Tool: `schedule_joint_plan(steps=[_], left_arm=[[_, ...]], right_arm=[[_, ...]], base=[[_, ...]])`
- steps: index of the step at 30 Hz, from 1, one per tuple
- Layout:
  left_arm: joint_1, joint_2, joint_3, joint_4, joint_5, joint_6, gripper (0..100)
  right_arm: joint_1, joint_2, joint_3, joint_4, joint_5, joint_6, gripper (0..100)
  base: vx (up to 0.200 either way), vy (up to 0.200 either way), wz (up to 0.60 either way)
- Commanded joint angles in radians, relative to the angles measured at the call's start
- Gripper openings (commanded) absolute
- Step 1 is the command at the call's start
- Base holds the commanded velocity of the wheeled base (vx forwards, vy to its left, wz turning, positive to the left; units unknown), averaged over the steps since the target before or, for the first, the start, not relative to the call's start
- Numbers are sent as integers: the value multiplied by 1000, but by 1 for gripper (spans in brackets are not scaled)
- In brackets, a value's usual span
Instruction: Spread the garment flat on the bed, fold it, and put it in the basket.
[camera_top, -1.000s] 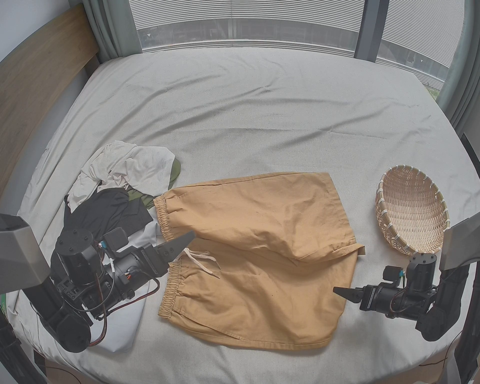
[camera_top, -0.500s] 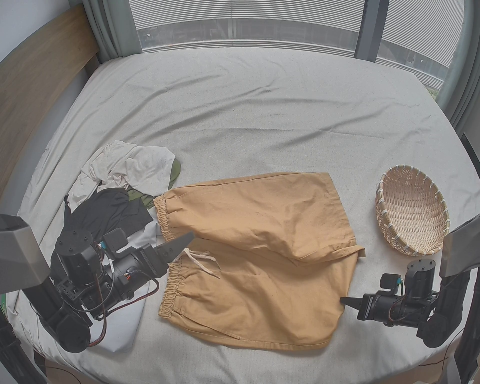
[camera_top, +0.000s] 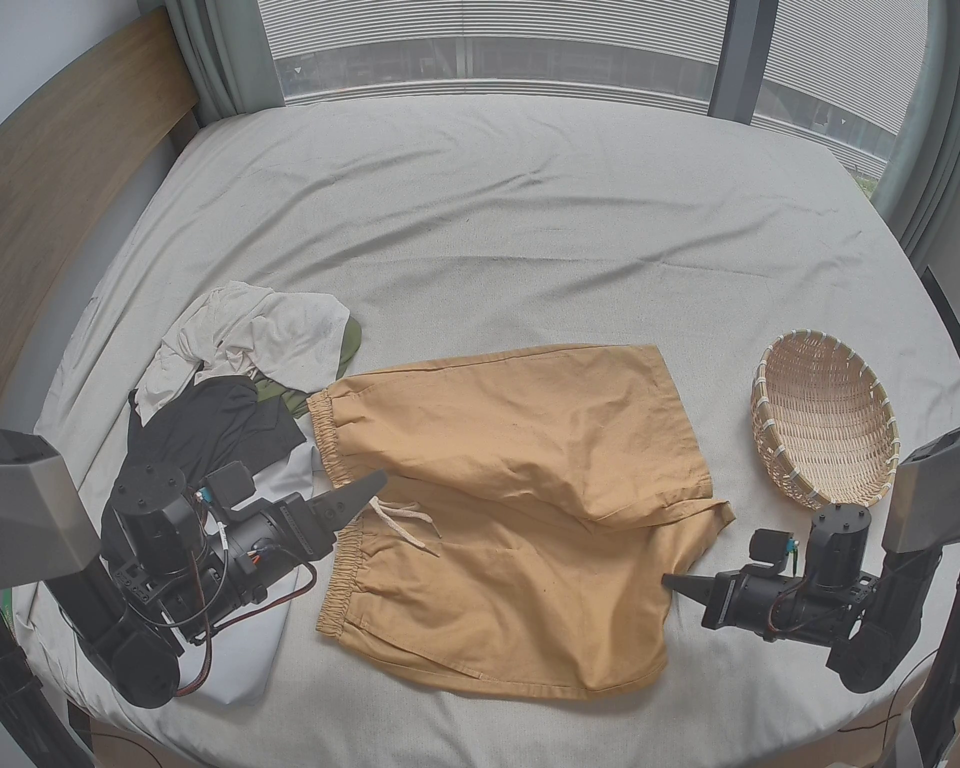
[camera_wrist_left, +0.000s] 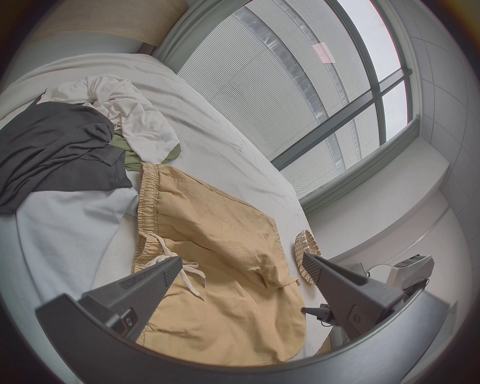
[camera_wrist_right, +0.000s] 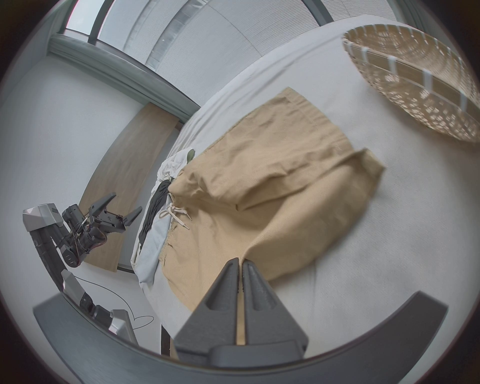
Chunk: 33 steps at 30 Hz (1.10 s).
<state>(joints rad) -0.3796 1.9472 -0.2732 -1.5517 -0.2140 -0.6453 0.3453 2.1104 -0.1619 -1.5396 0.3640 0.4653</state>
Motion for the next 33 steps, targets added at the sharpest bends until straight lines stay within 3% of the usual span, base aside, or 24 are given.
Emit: schedule_joint_plan(steps=[1, 18, 19, 27, 33], left_arm=[[1, 7, 6, -1, -1, 0, 100], [2, 25, 5, -1, -1, 0, 100], [2, 25, 5, -1, 1, 0, 100], [2, 24, 5, -1, 1, -2, 100], [5, 19, 14, -1, 1, -4, 100]], right_arm=[[31, 111, -120, -1, -2, -4, 0], [69, 247, -278, -2, 3, 3, 0], [69, 247, -280, -2, 3, 3, 100], [55, 152, -243, -5, -2, 4, 100], [35, -32, -105, -2, -5, 4, 100]], base=[[0, 0, 0], [0, 0, 0], [0, 0, 0], [0, 0, 0], [0, 0, 0]])
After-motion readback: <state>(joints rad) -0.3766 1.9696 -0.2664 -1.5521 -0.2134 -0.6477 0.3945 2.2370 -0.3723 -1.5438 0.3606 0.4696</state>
